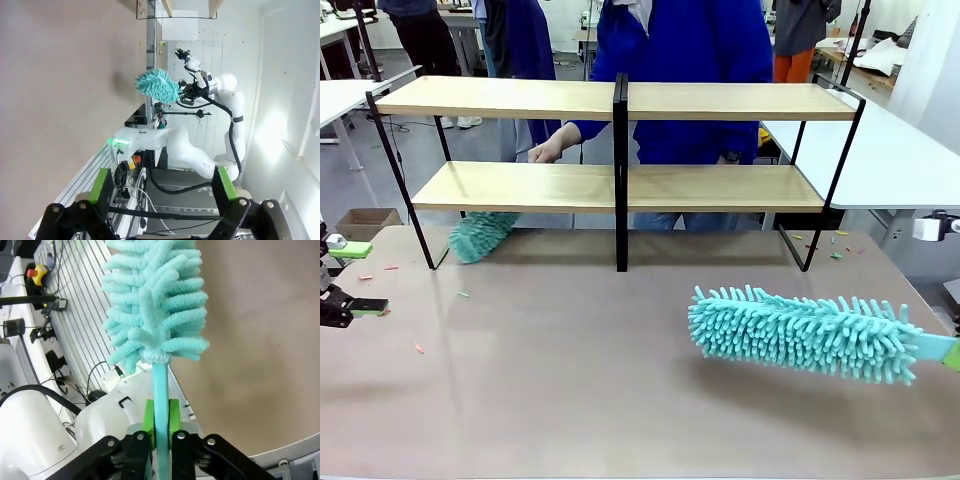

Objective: Clean the shelves.
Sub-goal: Place the Duster on the table.

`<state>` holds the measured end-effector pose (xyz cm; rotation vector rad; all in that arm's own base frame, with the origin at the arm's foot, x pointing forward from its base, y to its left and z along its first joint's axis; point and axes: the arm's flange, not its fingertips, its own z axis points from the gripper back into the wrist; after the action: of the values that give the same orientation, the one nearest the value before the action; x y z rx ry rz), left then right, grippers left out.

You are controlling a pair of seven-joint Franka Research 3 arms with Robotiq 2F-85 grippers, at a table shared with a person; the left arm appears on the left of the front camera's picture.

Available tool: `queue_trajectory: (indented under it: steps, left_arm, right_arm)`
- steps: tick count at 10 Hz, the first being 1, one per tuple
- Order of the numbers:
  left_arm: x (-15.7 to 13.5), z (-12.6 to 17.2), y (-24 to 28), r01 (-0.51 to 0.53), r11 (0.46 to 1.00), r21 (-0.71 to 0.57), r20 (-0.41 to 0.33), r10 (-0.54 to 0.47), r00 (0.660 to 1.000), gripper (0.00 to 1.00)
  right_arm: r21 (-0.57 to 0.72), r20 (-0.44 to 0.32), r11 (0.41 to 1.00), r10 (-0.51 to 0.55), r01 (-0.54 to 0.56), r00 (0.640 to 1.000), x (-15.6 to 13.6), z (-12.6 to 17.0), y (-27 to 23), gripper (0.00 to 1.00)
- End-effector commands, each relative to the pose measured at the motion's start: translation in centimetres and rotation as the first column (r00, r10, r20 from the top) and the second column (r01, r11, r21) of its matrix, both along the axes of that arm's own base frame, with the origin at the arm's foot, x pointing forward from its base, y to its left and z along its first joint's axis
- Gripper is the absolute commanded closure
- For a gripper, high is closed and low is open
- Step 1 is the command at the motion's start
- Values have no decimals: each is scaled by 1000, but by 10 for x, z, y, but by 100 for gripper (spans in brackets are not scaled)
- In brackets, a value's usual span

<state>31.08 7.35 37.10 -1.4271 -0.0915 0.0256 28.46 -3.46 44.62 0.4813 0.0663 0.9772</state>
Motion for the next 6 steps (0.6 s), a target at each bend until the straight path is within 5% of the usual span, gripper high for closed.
queue_trajectory:
  steps: [1,2,3,4,6]
  left_arm:
    - [-2,-5,-2,7,1000,-15,17,-6,1000,0]
    - [-2,-5,-2,7,1000,-15,17,-6,1000,0]
    - [-2,-5,-2,7,1000,-15,17,-6,1000,0]
    - [-2,-5,-2,7,1000,-15,17,-6,1000,0]
    - [-2,-5,-2,7,1000,-15,17,-6,1000,0]
  right_arm:
    - [-38,56,998,60,-58,997,23,5,1,87]
    - [-39,79,996,80,-77,994,28,7,5,87]
    - [-65,87,995,82,-76,993,34,6,7,68]
    - [-77,90,994,89,-83,992,38,5,8,29]
    - [14,167,995,-98,97,981,61,23,-19,0]
